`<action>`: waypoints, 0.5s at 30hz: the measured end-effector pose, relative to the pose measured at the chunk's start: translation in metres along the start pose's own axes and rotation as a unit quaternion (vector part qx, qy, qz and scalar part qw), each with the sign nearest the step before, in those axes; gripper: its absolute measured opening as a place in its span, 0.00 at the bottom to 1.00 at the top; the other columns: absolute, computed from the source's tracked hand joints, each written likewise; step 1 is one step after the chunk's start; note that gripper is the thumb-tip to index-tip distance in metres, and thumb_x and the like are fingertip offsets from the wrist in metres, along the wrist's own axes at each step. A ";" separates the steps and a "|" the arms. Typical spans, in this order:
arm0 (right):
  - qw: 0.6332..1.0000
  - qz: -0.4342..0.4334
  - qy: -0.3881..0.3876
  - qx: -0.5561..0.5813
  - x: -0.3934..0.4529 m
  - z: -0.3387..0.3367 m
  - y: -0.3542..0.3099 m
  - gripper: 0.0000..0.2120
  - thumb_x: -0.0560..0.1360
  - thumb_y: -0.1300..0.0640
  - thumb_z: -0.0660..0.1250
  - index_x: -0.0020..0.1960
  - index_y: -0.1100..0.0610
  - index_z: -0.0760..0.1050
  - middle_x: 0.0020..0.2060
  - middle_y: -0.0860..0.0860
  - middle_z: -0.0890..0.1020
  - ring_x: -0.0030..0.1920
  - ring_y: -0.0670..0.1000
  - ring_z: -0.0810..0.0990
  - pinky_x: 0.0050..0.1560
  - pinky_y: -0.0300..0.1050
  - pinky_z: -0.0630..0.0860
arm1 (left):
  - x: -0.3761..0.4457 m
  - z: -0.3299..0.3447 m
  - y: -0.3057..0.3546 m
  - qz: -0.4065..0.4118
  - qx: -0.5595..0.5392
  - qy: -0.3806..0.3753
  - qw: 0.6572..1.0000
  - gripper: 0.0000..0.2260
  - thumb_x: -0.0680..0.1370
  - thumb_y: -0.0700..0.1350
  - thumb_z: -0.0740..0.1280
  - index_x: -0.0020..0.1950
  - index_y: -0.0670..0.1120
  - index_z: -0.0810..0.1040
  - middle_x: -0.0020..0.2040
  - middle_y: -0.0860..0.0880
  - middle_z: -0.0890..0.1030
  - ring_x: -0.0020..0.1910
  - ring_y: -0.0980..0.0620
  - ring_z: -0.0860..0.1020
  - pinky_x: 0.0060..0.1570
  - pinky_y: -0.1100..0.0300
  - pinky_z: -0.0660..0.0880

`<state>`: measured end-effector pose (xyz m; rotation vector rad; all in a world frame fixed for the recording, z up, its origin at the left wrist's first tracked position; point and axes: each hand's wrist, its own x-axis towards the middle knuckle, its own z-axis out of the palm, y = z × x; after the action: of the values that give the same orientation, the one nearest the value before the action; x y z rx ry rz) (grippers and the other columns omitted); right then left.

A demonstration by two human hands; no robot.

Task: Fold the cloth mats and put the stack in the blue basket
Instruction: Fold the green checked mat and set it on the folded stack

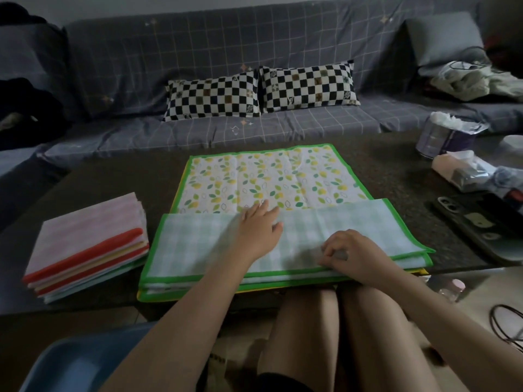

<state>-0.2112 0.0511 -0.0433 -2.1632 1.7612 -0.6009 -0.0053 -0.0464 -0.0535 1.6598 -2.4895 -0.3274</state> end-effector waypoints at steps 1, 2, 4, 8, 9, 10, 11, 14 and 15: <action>1.000 0.002 0.001 -0.001 0.002 0.001 0.001 0.09 0.68 0.47 0.74 0.39 0.53 0.82 0.43 0.43 0.80 0.47 0.46 0.76 0.51 0.40 0.71 | 0.003 0.005 -0.001 -0.006 0.037 -0.020 0.999 0.24 0.82 0.55 0.46 0.78 0.53 0.50 0.79 0.50 0.46 0.77 0.50 0.44 0.75 0.49 0.42; 1.000 0.001 0.001 -0.001 0.003 0.000 0.001 0.09 0.68 0.47 0.74 0.39 0.53 0.82 0.42 0.43 0.79 0.47 0.46 0.75 0.51 0.40 0.71 | 0.004 0.010 -0.002 -0.009 0.070 -0.031 0.997 0.25 0.82 0.57 0.43 0.78 0.54 0.45 0.79 0.51 0.43 0.77 0.51 0.42 0.75 0.48 0.41; 1.000 0.004 -0.007 -0.008 0.010 0.001 0.002 0.10 0.69 0.47 0.73 0.40 0.53 0.81 0.40 0.43 0.78 0.46 0.46 0.75 0.48 0.40 0.71 | 0.005 0.014 -0.004 -0.007 0.096 -0.037 0.995 0.25 0.81 0.58 0.40 0.78 0.55 0.41 0.79 0.52 0.41 0.77 0.51 0.40 0.75 0.47 0.40; 1.000 0.008 0.012 -0.028 0.039 0.011 0.004 0.09 0.72 0.46 0.69 0.47 0.50 0.81 0.42 0.45 0.79 0.47 0.47 0.76 0.48 0.38 0.69 | 0.004 0.012 -0.001 -0.001 0.082 -0.031 0.996 0.24 0.82 0.56 0.41 0.78 0.55 0.41 0.79 0.51 0.40 0.77 0.51 0.39 0.75 0.46 0.38; 0.999 0.005 0.025 -0.040 0.050 0.016 0.004 0.10 0.74 0.47 0.67 0.51 0.50 0.80 0.47 0.47 0.80 0.51 0.49 0.76 0.53 0.39 0.68 | 0.003 0.010 0.000 0.000 0.087 -0.026 0.996 0.24 0.82 0.56 0.42 0.78 0.54 0.42 0.79 0.51 0.41 0.77 0.50 0.39 0.75 0.46 0.39; 0.998 0.003 0.027 -0.057 0.060 0.021 0.003 0.12 0.76 0.48 0.64 0.57 0.50 0.78 0.54 0.49 0.80 0.58 0.51 0.75 0.60 0.42 0.67 | 0.002 0.010 0.000 0.001 0.095 -0.022 0.995 0.24 0.83 0.55 0.42 0.78 0.54 0.42 0.79 0.51 0.41 0.77 0.50 0.40 0.75 0.46 0.39; 0.997 0.007 0.016 -0.069 0.071 0.026 0.000 0.15 0.78 0.50 0.61 0.63 0.50 0.74 0.62 0.49 0.77 0.65 0.53 0.71 0.66 0.45 0.63 | 0.001 0.011 0.001 0.001 0.102 -0.018 0.995 0.24 0.83 0.55 0.42 0.78 0.54 0.42 0.79 0.51 0.41 0.77 0.50 0.40 0.75 0.46 0.39; 0.995 0.046 -0.038 -0.074 0.092 0.037 -0.010 0.22 0.81 0.49 0.51 0.75 0.49 0.58 0.75 0.48 0.60 0.76 0.51 0.53 0.74 0.49 0.48 | 0.002 0.012 0.001 -0.004 0.104 -0.010 0.994 0.24 0.82 0.55 0.41 0.78 0.55 0.41 0.79 0.51 0.41 0.77 0.50 0.40 0.75 0.46 0.39; 0.994 0.054 -0.046 -0.085 0.095 0.041 -0.011 0.23 0.82 0.48 0.48 0.76 0.49 0.53 0.76 0.47 0.55 0.76 0.50 0.49 0.75 0.49 0.44 | 0.003 0.013 0.001 -0.006 0.100 -0.008 0.995 0.24 0.82 0.56 0.41 0.78 0.55 0.41 0.79 0.52 0.41 0.77 0.51 0.40 0.75 0.46 0.39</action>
<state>-0.1663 -0.0405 -0.0611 -2.1484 1.9264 -0.3307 -0.0097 -0.0472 -0.0658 1.7489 -2.5991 -0.0948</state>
